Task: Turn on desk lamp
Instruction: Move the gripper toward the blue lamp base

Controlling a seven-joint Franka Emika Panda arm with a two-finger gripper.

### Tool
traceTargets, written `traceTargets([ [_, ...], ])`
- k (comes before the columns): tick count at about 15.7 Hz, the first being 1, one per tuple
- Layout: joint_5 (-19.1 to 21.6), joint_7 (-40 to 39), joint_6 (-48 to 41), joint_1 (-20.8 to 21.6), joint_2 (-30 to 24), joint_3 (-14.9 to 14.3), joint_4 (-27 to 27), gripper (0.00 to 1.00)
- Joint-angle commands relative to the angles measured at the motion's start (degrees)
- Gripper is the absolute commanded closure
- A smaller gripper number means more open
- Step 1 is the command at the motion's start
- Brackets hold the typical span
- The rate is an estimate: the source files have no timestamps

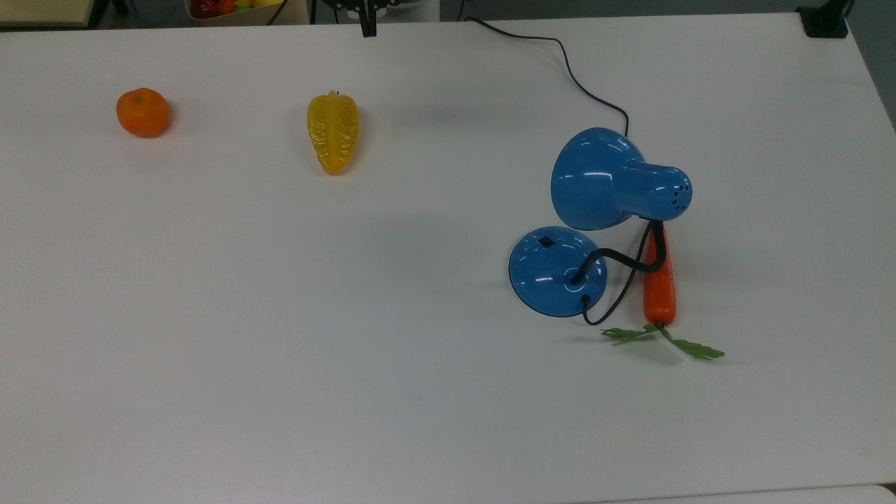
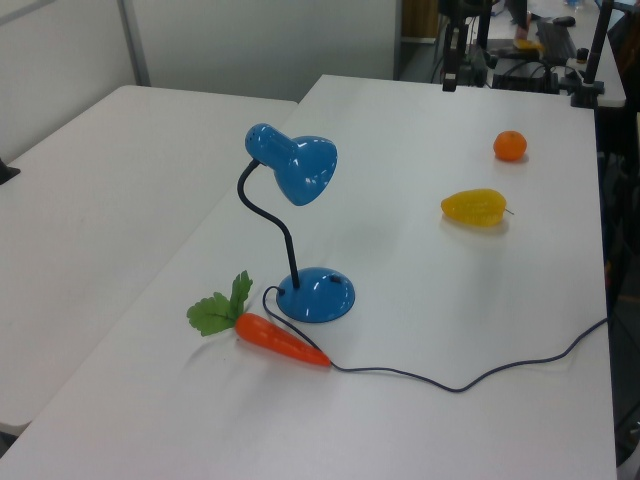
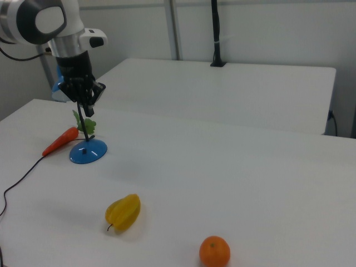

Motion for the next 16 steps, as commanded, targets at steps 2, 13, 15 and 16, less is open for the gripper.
traceTargets([
  [2,0.89,-1.96,1.43,0.65,2.16,0.27,-0.83,1.0],
  [13,1.86,-1.96,17.24,5.48,9.55,2.02,-4.26,1.0],
  [15,1.86,-1.96,20.31,6.01,11.04,2.37,-4.52,1.0],
  [16,1.86,-1.96,21.81,6.37,11.92,2.55,-4.61,1.0],
])
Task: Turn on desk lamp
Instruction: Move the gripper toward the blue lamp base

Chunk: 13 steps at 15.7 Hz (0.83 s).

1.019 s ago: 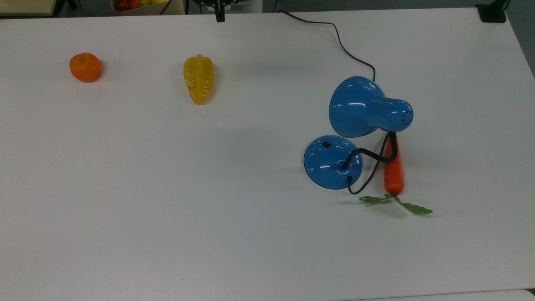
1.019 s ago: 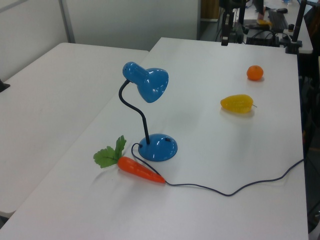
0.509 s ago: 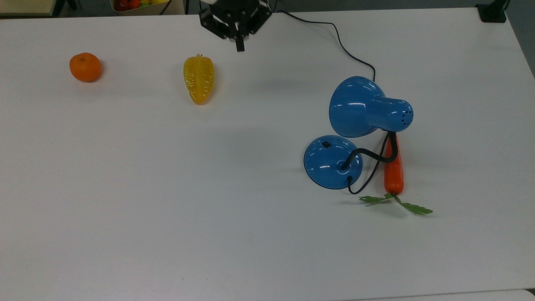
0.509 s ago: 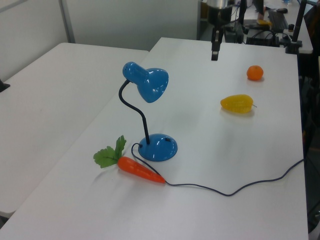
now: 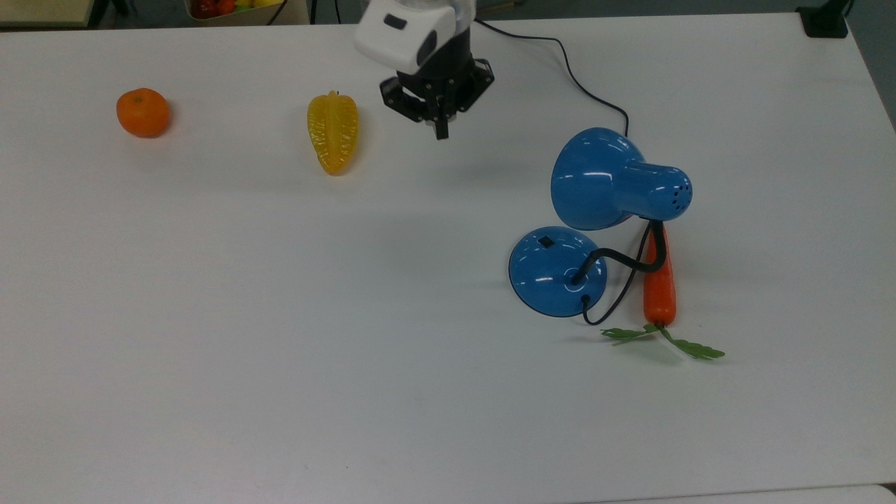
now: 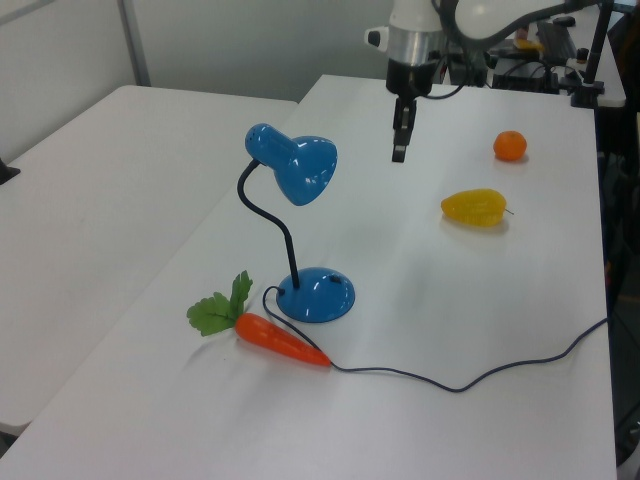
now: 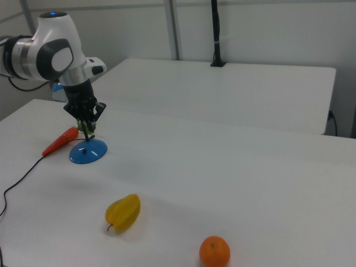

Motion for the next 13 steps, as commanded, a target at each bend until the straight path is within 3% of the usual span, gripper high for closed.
traceTargets([
  [1,1.04,-0.99,6.53,1.41,2.76,0.39,-1.18,1.0],
  [9,1.12,-0.73,14.89,3.61,7.95,1.97,-1.18,1.0],
  [13,1.04,-0.2,17.43,3.61,9.8,4.34,-1.18,1.0],
])
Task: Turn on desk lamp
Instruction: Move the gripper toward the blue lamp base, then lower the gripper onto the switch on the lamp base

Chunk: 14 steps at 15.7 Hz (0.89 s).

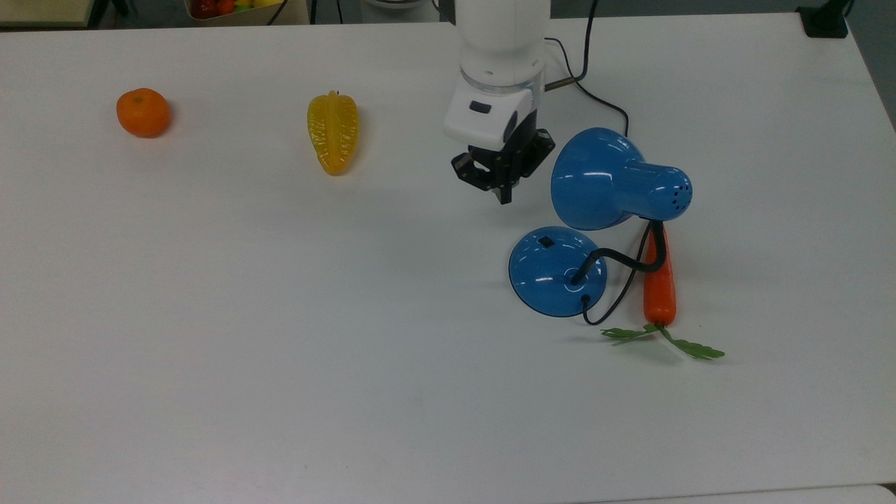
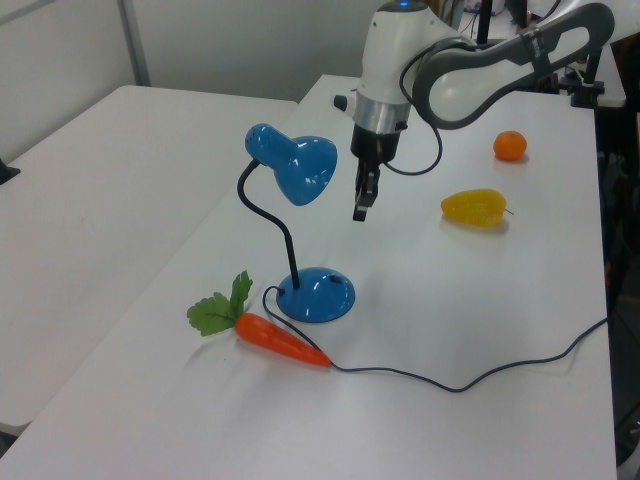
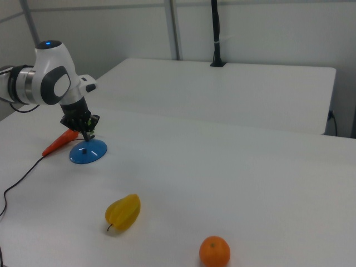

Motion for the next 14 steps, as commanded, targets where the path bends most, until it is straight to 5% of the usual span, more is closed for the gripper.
traceTargets([
  [1,1.08,-0.12,3.78,0.39,1.45,1.53,-0.83,1.0],
  [14,0.91,-0.03,14.32,1.8,6.9,2.94,-1.35,1.0],
])
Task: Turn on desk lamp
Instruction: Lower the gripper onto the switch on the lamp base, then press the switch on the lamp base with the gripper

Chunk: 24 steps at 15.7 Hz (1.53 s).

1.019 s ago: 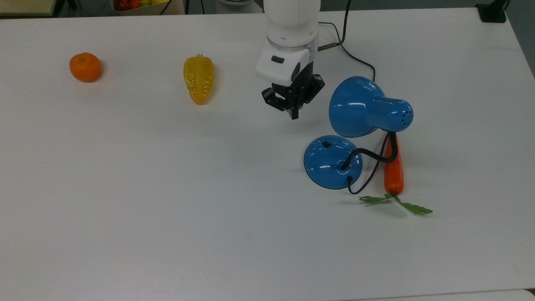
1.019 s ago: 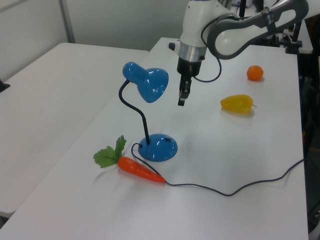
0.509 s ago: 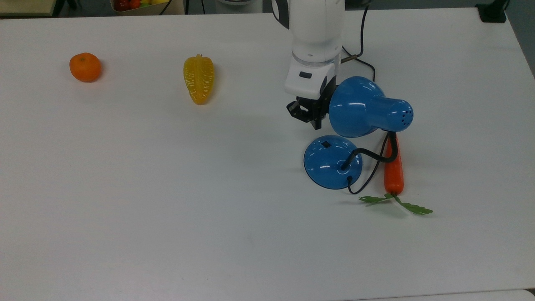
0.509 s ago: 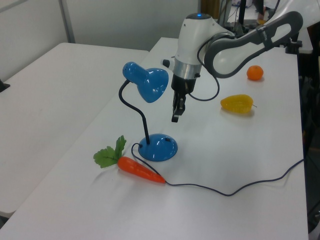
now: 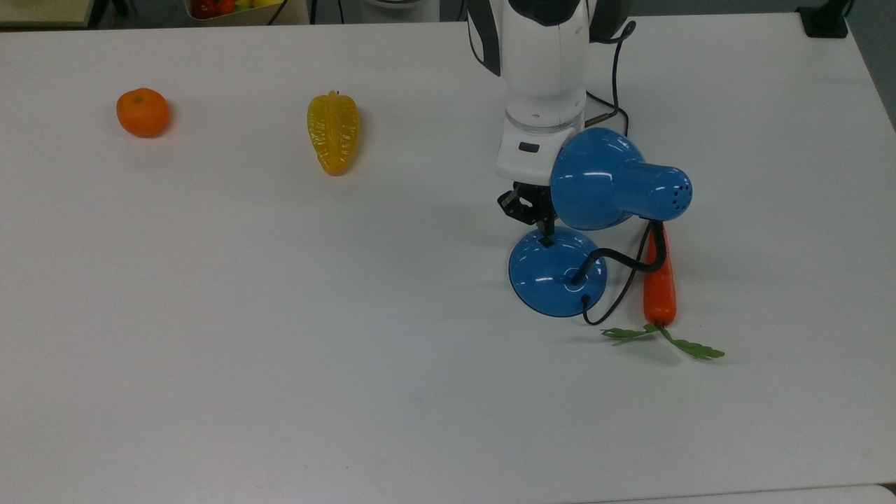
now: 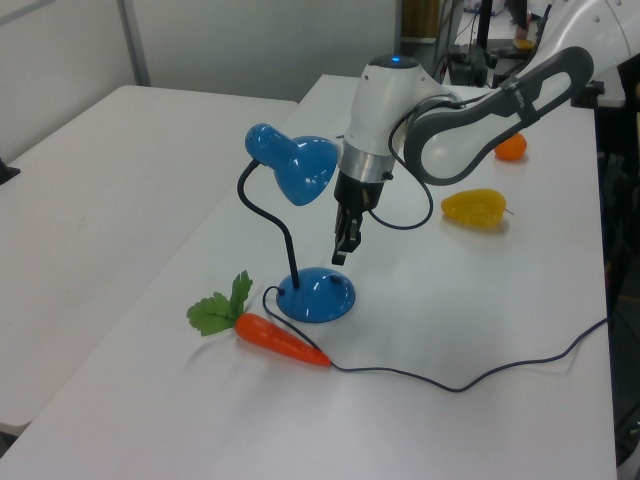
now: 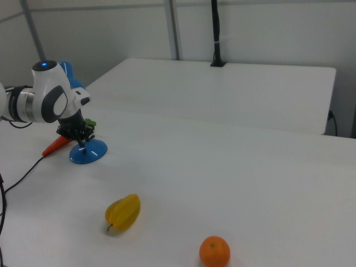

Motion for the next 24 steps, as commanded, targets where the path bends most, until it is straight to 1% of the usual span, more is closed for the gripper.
traceTargets([
  [1,0.9,-0.06,4.34,0.5,0.38,-0.25,-0.94,1.0],
  [13,0.82,-0.15,6.11,1.12,1.96,-0.25,-1.56,1.0],
  [17,0.73,-0.15,8.49,1.21,1.96,-0.25,-2.88,1.0],
  [24,0.73,-0.15,8.49,1.12,1.44,-0.16,-3.4,1.0],
])
